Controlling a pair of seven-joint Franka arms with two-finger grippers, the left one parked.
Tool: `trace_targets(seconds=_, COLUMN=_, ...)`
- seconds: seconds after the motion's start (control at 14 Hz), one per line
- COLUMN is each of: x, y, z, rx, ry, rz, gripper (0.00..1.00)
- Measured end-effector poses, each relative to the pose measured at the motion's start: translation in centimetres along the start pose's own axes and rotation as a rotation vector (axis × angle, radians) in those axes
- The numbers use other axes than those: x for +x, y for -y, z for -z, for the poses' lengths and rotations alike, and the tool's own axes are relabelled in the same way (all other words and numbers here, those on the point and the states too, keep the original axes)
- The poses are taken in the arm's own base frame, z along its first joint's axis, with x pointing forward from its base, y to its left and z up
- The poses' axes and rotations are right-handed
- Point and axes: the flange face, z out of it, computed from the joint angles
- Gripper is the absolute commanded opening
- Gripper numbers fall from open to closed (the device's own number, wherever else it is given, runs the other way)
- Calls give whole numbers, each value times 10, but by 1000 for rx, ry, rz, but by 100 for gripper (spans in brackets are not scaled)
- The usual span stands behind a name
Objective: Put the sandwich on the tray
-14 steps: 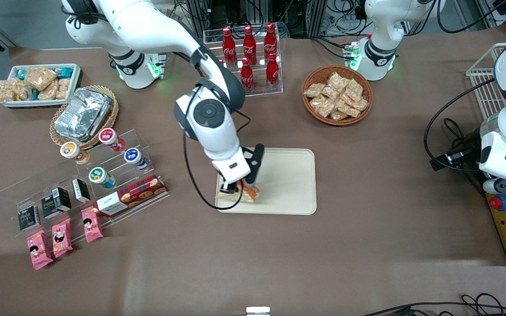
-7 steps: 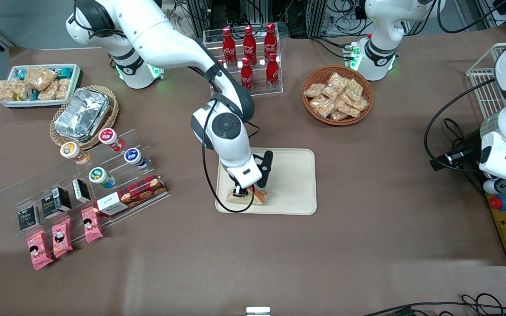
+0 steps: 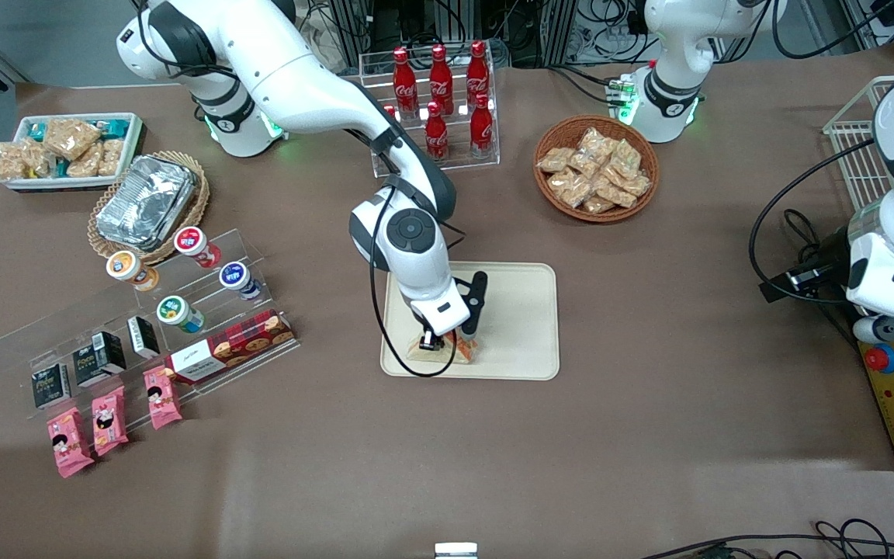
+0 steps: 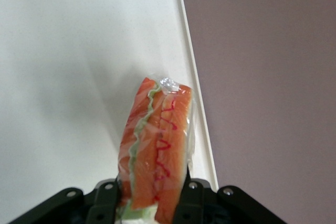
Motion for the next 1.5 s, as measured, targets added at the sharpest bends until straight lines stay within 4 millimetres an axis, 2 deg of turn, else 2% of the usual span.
trace_targets(seconds=0.07, x=1, y=2, z=-5, rx=-4, ry=-4, rz=-18, gripper=81)
trace_targets(seconds=0.14, x=1, y=2, z=-9, rx=-7, ry=-6, rz=-33, gripper=96)
trace_targets(seconds=0.36, x=-2, y=-7, z=-8, rx=-21, ry=-17, rz=-55, gripper=96)
trace_targets(seconds=0.5, x=3, y=-13, z=3, rx=-34, ry=-39, rz=-70, gripper=96)
trace_targets(seconds=0.64, x=7, y=-23, z=31, rx=-44, ry=-83, rz=-105, gripper=96)
trace_targets(seconds=0.79, x=-3, y=-40, z=63, rx=-30, ry=-86, rz=-163, gripper=96)
trace_targets(seconds=1.07, x=-56, y=-79, z=133, rx=40, ry=-6, rz=-304, gripper=97)
trace_targets(seconds=1.36, x=-131, y=-132, z=178, rx=98, ry=44, rz=-442, gripper=97)
trace_targets(seconds=1.5, x=-163, y=-151, z=198, rx=115, ry=52, rz=-497, gripper=97)
